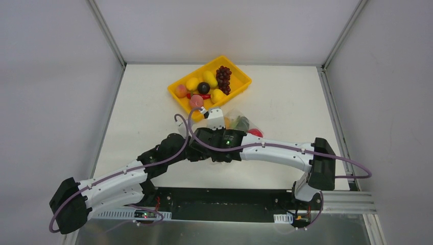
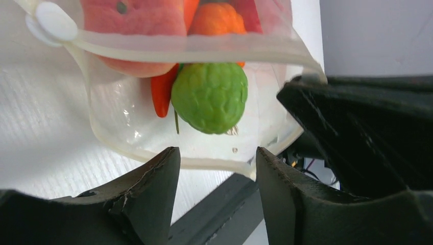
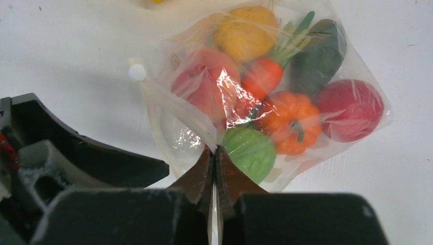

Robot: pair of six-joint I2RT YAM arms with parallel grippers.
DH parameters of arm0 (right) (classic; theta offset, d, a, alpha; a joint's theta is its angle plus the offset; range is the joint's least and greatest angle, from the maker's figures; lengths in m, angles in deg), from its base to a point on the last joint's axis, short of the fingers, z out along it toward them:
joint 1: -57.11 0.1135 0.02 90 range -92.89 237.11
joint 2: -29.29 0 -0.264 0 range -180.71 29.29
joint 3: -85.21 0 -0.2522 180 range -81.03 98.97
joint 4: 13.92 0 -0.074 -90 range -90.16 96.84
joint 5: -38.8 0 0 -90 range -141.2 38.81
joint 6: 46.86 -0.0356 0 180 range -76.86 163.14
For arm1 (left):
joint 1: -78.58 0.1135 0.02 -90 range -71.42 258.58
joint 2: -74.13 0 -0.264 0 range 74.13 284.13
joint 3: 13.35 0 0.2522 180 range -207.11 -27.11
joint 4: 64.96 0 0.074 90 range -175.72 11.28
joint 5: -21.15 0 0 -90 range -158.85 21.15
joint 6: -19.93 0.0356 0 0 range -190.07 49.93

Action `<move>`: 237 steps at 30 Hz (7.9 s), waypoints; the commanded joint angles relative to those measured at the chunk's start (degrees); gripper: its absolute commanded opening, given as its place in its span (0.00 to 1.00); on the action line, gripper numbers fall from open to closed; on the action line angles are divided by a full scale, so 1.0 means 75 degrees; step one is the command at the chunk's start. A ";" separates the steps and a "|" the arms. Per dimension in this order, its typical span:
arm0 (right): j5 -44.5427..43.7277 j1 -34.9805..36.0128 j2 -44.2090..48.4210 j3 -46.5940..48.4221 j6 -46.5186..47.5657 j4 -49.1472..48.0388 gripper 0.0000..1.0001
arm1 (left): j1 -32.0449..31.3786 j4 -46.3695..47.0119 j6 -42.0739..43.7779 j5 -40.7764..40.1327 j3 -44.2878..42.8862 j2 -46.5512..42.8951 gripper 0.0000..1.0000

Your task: Open the zip-top bag and remove the fake food

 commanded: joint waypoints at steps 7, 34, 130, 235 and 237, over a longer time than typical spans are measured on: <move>0.0436 -0.0102 0.0918 -0.0796 -0.0773 -0.1159 0.00 | -0.0080 0.1687 -0.0805 -0.0355 0.0094 0.1188 0.68; 0.1075 -0.0302 0.2062 -0.2371 -0.1825 -0.3193 0.00 | -0.0292 0.3529 -0.1797 -0.0166 0.0057 0.3598 0.79; 0.0821 -0.1040 0.3438 -0.3466 -0.1909 -0.1707 0.00 | 0.2986 -0.3650 0.1997 0.0668 -0.5187 0.2908 0.84; 0.0853 -0.0823 0.3668 -0.4226 -0.4318 -0.2434 0.00 | -0.0906 0.6620 0.2146 -0.3281 -0.0032 0.4646 0.29; 0.0635 -0.0879 0.3719 -0.4212 -0.4232 -0.2254 0.00 | -0.0910 0.5247 0.2216 -0.2923 -0.0282 0.4121 0.28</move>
